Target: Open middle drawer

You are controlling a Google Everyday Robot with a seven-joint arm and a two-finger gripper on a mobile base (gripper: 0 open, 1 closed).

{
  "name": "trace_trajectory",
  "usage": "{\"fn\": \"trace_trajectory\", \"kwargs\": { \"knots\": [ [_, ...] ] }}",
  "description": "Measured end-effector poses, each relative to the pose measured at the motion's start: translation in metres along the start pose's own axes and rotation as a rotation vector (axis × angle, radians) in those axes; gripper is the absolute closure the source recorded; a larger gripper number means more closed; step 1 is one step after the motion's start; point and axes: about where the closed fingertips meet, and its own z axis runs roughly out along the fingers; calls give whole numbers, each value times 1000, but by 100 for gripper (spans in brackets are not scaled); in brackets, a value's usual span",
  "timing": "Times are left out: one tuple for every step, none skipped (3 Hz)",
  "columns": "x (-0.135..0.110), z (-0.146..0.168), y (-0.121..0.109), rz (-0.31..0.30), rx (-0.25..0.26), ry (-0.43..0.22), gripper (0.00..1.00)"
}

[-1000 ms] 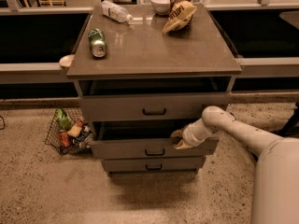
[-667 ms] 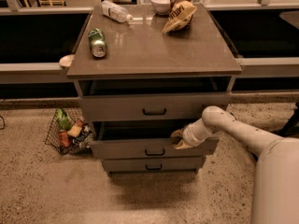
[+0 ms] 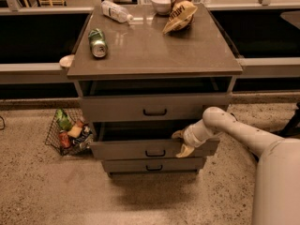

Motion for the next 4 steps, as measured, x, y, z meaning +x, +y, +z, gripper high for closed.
{"fn": "trace_trajectory", "kwargs": {
  "knots": [
    [0,2,6,7,-22,20,0],
    [4,6,14,43,-64,49,0],
    [10,17,23,97,-130,59,0],
    [11,18,26,117,-168,56,0]
  ]
}}
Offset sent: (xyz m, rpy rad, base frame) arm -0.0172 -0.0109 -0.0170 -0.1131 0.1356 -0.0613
